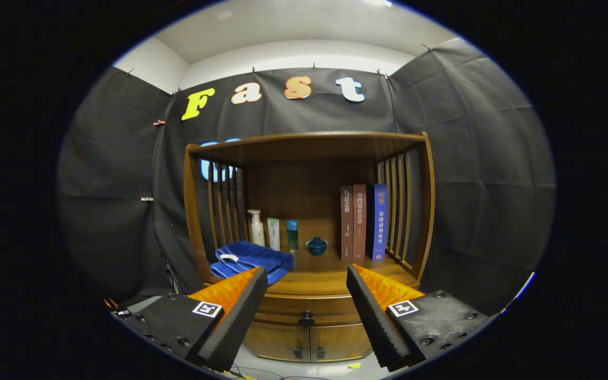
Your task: Pull open the drawer, take out the items inside it, and place them on the countertop above the cabinet.
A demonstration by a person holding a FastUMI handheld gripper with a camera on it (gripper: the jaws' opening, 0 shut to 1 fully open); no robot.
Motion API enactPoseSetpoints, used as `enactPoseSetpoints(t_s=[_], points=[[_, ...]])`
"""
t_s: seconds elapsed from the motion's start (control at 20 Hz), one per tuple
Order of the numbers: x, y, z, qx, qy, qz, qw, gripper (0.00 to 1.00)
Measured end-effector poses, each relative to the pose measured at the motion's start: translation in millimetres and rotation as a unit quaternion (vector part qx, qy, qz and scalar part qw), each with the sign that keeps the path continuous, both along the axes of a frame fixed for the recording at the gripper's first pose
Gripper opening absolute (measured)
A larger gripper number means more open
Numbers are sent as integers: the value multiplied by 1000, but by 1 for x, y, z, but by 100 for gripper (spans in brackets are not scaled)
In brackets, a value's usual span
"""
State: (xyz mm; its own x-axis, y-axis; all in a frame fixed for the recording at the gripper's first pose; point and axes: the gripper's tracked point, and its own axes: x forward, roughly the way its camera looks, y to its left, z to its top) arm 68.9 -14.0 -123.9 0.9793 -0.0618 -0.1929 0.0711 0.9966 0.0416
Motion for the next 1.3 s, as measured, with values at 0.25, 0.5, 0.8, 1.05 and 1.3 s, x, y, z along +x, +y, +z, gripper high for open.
enactPoseSetpoints(t_s=[0.25,0.5,0.8,1.05,1.3], points=[[26,-4,-49,15,28,-6,999,99],[59,-1,-112,6,66,-2,998,99],[85,3,-186,7,126,3,992,99],[89,4,-234,6,174,2,985,99],[89,-3,-270,13,221,-10,975,85]])
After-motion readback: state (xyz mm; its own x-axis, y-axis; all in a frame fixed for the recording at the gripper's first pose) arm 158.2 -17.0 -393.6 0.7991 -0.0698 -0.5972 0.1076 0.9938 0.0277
